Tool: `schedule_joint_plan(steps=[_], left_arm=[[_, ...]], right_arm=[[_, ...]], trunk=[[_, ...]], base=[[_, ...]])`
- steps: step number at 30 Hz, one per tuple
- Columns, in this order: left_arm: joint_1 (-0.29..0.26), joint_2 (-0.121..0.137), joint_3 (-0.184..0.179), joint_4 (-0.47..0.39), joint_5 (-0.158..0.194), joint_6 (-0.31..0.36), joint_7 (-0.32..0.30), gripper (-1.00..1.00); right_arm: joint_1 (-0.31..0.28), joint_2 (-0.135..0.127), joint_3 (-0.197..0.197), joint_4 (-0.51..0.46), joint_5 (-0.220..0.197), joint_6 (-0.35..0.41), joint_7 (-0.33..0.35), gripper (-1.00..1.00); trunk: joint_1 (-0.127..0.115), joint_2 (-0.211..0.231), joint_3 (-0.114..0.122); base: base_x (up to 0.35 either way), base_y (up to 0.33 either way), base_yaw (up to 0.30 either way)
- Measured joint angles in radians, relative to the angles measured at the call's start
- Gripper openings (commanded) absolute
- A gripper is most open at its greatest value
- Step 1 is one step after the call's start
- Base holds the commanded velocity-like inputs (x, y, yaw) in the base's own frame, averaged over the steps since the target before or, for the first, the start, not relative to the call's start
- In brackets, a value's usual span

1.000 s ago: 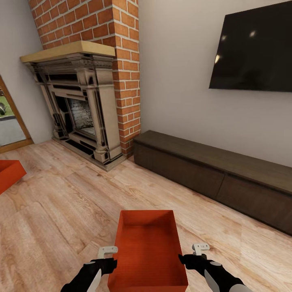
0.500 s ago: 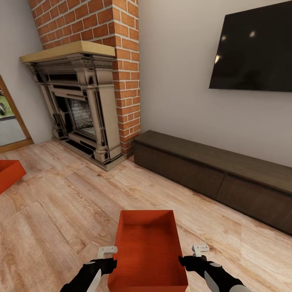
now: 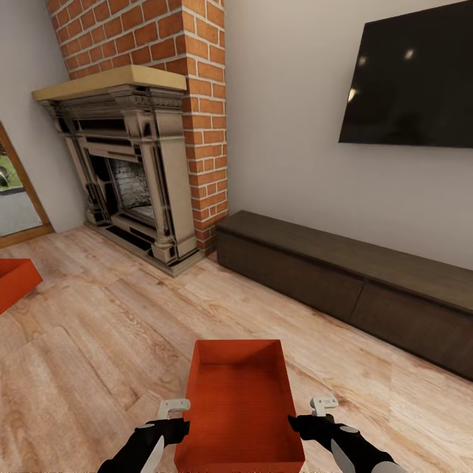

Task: Move the two storage containers from the living room to the garage. In the garage, place one container on the floor and stack the other container on top of it (either order is fine).

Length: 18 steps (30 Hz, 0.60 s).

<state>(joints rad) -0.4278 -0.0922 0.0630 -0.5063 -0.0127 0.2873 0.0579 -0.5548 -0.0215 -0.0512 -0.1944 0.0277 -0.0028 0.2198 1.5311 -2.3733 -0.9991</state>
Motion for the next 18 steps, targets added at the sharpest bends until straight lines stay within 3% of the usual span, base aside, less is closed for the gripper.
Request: schedule_joint_plan(steps=[12,18], left_arm=[[0.0,0.0,0.001,0.001,0.0,-0.001,0.004,1.0],[0.0,-0.003,0.001,0.001,0.0,0.0,0.005,1.0]], right_arm=[[0.0,0.001,0.001,0.008,0.0,0.0,-0.001,1.0],[0.0,0.002,0.001,0.013,0.0,0.0,-0.001,1.0]], trunk=[[0.0,0.0,0.0],[0.019,-0.035,-0.016]], base=[[0.0,0.0,0.0],[0.0,0.0,0.0]])
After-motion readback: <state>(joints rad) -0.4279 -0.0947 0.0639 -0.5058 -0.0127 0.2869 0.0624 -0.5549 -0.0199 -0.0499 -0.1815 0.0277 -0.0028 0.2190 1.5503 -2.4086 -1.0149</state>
